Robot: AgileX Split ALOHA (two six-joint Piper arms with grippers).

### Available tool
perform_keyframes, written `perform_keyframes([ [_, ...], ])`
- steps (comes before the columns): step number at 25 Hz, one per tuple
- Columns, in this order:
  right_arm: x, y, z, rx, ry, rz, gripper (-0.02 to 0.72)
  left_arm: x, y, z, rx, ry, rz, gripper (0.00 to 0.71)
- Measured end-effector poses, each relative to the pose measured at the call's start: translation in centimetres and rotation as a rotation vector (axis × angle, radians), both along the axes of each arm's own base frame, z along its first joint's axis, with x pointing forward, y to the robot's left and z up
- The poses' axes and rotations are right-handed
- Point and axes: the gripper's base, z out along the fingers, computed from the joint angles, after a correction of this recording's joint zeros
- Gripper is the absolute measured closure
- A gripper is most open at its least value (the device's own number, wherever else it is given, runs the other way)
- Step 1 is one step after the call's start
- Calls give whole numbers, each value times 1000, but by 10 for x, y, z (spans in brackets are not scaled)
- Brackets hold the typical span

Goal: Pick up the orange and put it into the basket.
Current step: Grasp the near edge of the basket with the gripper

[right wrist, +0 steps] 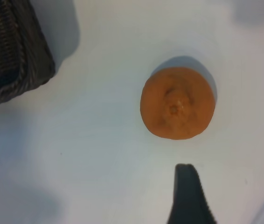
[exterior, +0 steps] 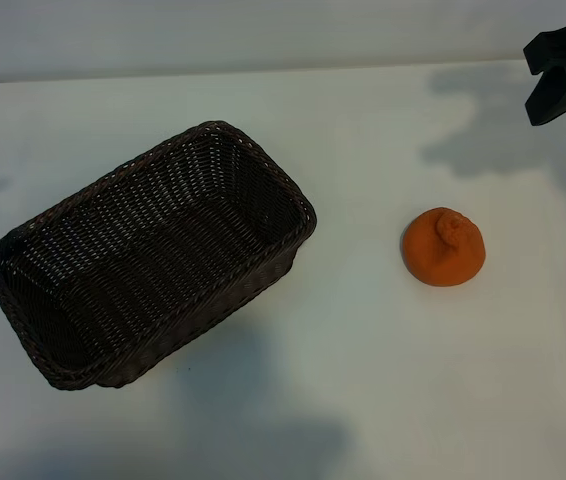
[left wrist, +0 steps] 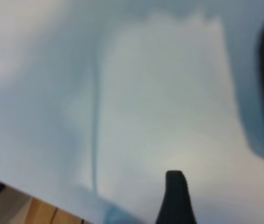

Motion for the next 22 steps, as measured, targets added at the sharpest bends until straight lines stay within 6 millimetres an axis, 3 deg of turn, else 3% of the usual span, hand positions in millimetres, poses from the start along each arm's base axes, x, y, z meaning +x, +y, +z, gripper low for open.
perform_keyframes([
  [5, 0, 0, 0, 0, 0, 0, 270, -4, 13, -28, -121, -22, 29, 143],
  [11, 0, 0, 0, 1, 0, 0, 270, -2, 11, -38, -197, -81, -2, 143],
  [22, 0, 0, 0, 1, 0, 0, 270, 25, 12, -64, -228, -91, 22, 143],
])
